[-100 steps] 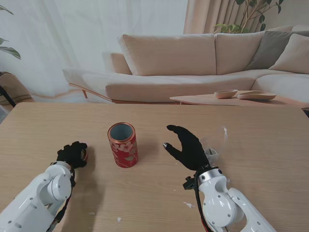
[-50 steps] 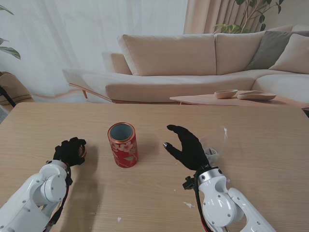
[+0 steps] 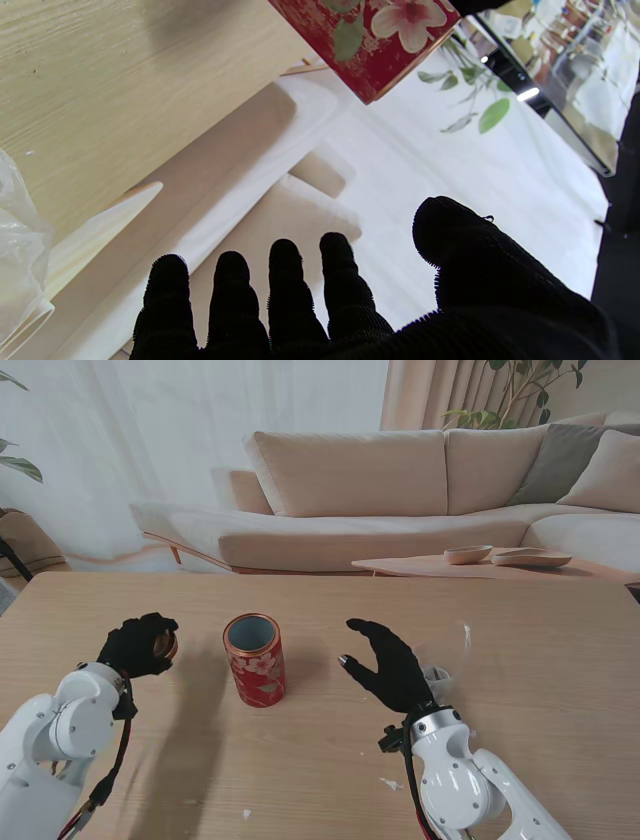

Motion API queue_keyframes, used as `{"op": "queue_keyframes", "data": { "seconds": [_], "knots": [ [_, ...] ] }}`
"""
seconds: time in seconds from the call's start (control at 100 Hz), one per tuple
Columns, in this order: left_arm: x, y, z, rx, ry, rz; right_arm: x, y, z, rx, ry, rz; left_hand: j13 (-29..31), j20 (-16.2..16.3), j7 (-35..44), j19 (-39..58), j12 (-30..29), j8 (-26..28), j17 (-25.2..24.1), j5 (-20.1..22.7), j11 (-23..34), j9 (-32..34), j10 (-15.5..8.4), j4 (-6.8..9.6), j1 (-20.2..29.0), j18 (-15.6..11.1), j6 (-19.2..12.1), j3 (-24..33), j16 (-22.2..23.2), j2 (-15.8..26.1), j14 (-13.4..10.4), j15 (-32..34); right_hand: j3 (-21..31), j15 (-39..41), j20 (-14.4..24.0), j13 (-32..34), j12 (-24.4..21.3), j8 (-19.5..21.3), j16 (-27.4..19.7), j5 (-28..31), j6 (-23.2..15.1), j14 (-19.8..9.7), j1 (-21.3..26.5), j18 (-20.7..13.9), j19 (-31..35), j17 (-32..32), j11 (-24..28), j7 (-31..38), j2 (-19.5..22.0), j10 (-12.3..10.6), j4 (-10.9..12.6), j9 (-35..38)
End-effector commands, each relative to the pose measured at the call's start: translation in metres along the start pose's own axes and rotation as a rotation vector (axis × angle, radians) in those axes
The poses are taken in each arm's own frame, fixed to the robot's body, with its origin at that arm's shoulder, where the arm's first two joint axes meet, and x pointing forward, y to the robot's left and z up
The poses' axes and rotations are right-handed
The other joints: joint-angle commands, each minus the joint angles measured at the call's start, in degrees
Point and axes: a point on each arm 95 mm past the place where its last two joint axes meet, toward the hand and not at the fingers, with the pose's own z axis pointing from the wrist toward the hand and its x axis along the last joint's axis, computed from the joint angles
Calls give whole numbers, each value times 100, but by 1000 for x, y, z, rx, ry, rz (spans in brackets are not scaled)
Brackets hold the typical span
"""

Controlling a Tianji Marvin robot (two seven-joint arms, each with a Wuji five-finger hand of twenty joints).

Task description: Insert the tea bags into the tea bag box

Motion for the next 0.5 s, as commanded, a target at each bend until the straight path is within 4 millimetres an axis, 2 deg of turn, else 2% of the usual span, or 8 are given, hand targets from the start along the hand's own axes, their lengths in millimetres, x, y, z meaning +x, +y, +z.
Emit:
{"op": "queue_keyframes", "data": {
  "seconds": [0.0, 0.22, 0.49],
  "knots": [
    [12, -28, 2, 45, 43, 16, 1, -5, -1, 20, 2, 12, 117, 119, 970, 1104, -71, 456, 290, 502, 100, -13, 184, 155, 813, -761, 1119, 558, 9, 362, -73, 401, 107, 10, 112, -195, 6, -27, 23, -66, 30, -141, 31, 11, -65, 17, -8, 36, 246, -143, 250, -139],
    [44, -62, 6, 27, 145, 49, 0, -5, -1, 20, 4, 15, 153, 120, 956, 1112, -85, 462, 322, 507, 127, -3, 195, 161, 817, -741, 1118, 556, 1, 361, -67, 404, 106, 3, 117, -195, 4, -35, 21, -71, 32, -147, 32, 8, -69, 13, -13, 41, 243, -143, 249, -142],
    [98, -77, 11, -54, 274, 76, -1, -4, -3, 15, 4, 22, 183, 121, 950, 1118, -108, 472, 364, 508, 153, 3, 187, 166, 812, -735, 1118, 554, -12, 367, -49, 396, 106, -3, 123, -194, 1, -43, 21, -71, 43, -146, 33, 7, -72, 14, -19, 46, 242, -140, 249, -139]
  ]
}}
